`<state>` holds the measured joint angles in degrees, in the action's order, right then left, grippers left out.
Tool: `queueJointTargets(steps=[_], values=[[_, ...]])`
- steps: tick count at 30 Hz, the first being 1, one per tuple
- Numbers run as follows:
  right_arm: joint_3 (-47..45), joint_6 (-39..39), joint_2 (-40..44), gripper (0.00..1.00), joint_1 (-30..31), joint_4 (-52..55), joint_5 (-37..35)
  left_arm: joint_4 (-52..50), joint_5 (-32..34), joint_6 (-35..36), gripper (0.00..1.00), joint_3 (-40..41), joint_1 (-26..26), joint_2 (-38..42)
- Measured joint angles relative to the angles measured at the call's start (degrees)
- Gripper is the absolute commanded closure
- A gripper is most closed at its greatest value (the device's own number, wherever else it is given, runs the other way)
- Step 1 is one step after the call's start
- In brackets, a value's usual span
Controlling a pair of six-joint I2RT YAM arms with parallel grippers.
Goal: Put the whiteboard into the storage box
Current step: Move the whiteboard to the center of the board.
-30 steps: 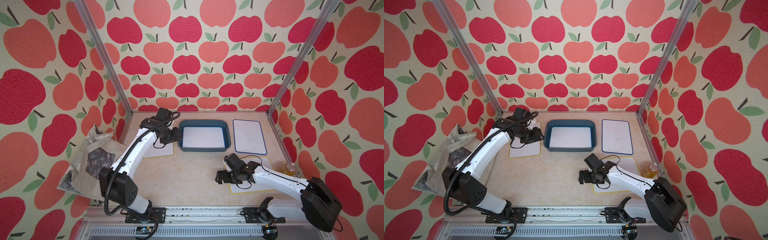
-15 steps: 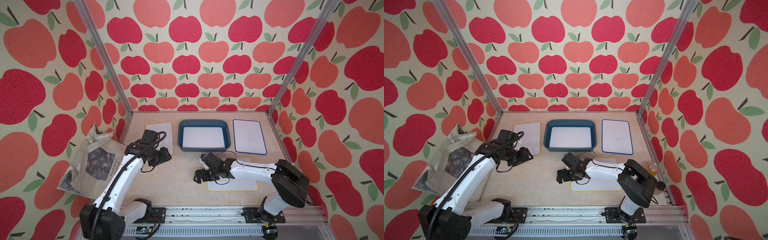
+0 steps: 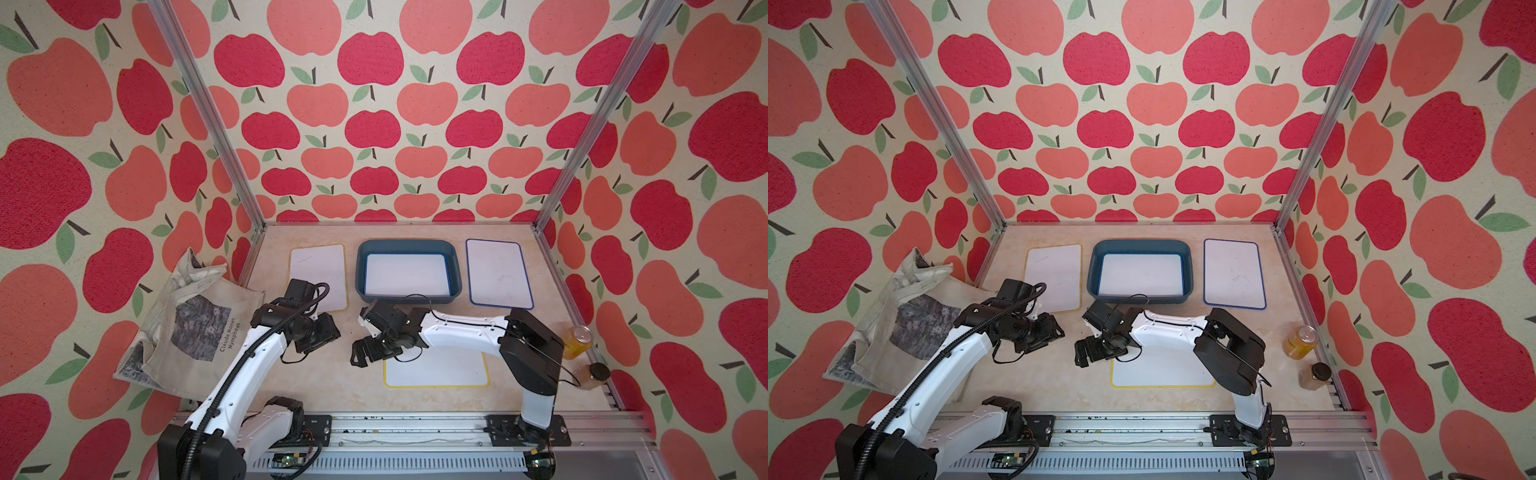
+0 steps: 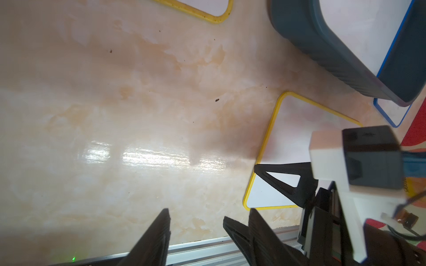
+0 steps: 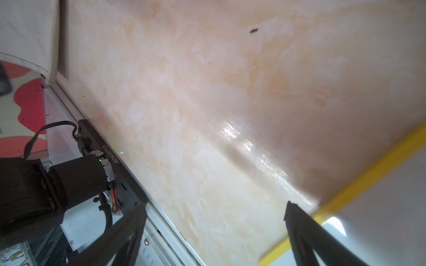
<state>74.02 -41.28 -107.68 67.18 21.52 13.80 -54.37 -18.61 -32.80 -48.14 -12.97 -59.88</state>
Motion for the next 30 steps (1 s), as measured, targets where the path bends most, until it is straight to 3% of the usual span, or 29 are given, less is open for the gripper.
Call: queueJointTargets(steps=[4,9,13,18,22,30], values=[[-3.8,1.0,7.4,0.01,0.0,4.2,-4.8,1.5,0.1,-1.1,0.44,1.1,-0.7,-0.5],[-14.9,1.2,26.6,0.01,-2.5,12.3,-13.1,4.2,0.3,-2.6,0.43,2.0,-5.3,-4.0],[-25.9,1.1,41.2,0.01,-11.5,17.8,-17.6,6.9,0.2,-4.3,0.43,2.0,-10.7,-7.8],[-37.2,1.2,52.8,0.01,-23.0,21.1,-17.6,10.2,0.2,-6.6,0.41,2.0,-16.7,-12.8],[-41.4,1.3,55.8,0.01,-29.2,21.4,-15.6,13.2,-0.1,-8.2,0.41,2.0,-20.1,-17.3],[-43.9,4.2,50.4,0.01,-36.7,16.8,-12.3,18.9,-2.3,-9.8,0.40,2.0,-22.0,-23.2]])
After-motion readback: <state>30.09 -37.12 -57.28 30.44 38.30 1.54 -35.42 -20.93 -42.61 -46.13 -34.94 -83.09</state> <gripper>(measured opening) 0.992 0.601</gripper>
